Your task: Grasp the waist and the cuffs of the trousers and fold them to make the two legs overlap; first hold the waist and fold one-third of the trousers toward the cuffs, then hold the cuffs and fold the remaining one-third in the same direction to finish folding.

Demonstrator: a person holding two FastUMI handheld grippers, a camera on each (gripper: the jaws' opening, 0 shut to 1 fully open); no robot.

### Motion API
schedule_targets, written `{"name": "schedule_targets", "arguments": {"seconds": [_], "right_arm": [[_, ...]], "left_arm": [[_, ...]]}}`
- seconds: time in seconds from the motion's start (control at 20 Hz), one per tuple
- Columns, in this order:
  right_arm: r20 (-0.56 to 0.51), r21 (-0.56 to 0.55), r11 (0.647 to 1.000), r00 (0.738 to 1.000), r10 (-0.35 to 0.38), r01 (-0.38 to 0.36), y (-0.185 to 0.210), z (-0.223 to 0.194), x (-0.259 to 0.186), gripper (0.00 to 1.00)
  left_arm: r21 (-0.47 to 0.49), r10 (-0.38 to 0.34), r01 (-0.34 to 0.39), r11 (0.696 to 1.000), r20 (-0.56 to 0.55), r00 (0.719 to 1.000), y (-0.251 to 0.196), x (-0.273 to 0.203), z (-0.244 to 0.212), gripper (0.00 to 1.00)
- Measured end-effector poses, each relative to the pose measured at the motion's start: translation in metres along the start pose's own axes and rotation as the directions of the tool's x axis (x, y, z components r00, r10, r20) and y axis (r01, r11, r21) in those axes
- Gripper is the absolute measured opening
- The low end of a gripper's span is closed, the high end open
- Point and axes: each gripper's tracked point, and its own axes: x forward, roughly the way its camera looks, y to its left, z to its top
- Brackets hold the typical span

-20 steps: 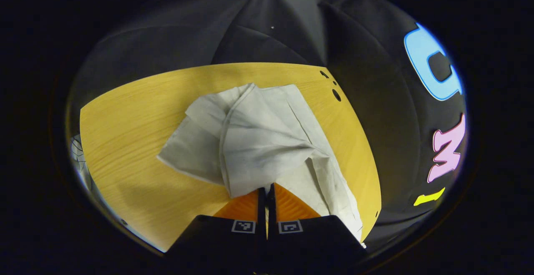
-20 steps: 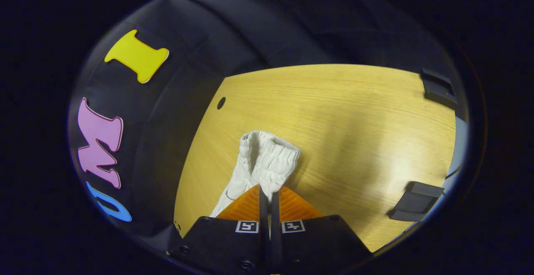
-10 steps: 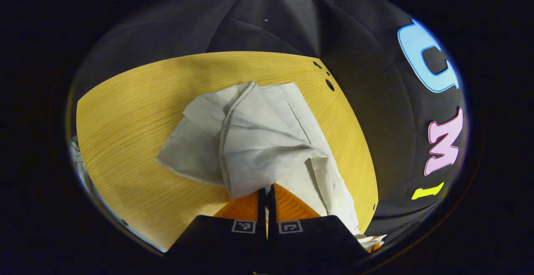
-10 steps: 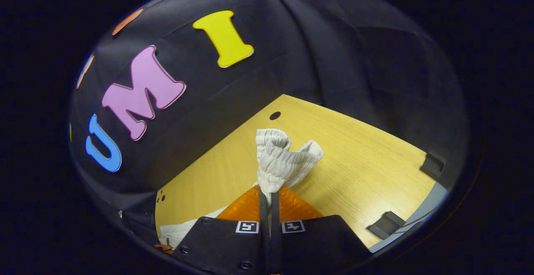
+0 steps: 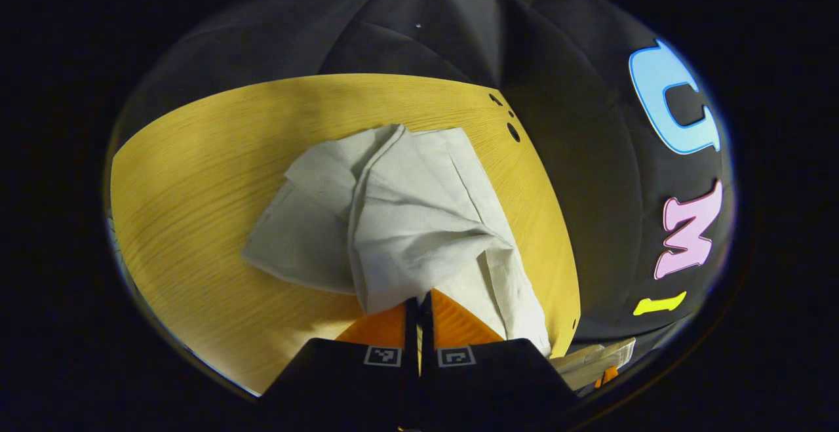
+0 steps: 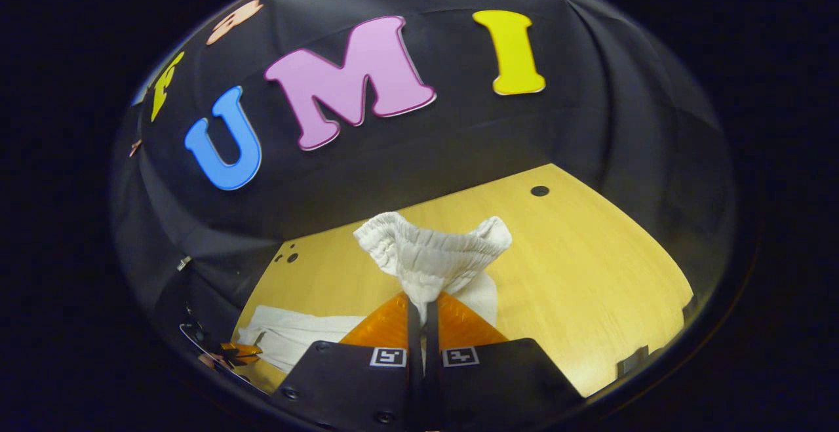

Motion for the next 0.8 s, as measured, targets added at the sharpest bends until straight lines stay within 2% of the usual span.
{"name": "schedule_targets", "arguments": {"seconds": [0.25, 0.45, 0.55, 0.7, 0.8], "right_arm": [[-0.148, -0.103, 0.992, 0.987, 0.057, -0.072, 0.064, -0.063, 0.034, 0.05], [-0.290, -0.179, 0.976, 0.955, 0.068, -0.123, 0.100, -0.126, 0.061, 0.05], [-0.382, -0.161, 0.974, 0.920, 0.088, -0.160, 0.114, -0.161, 0.065, 0.05], [-0.528, -0.033, 0.975, 0.832, 0.170, -0.221, 0.135, -0.206, 0.057, 0.10], [-0.553, 0.092, 0.968, 0.797, 0.243, -0.232, 0.146, -0.215, 0.052, 0.23]], "left_arm": [[0.015, -0.017, 0.017, 1.000, -0.025, 1.000, -0.001, 0.000, 0.000, 0.06], [0.013, -0.036, 0.036, 0.999, -0.033, 0.999, -0.002, 0.001, -0.001, 0.06], [0.012, -0.043, 0.044, 0.999, -0.036, 0.998, -0.004, 0.003, 0.000, 0.06], [0.019, -0.043, 0.044, 0.999, -0.035, 0.998, -0.005, 0.003, 0.001, 0.06], [0.028, -0.039, 0.040, 0.999, -0.032, 0.999, -0.005, 0.002, 0.000, 0.06]]}}
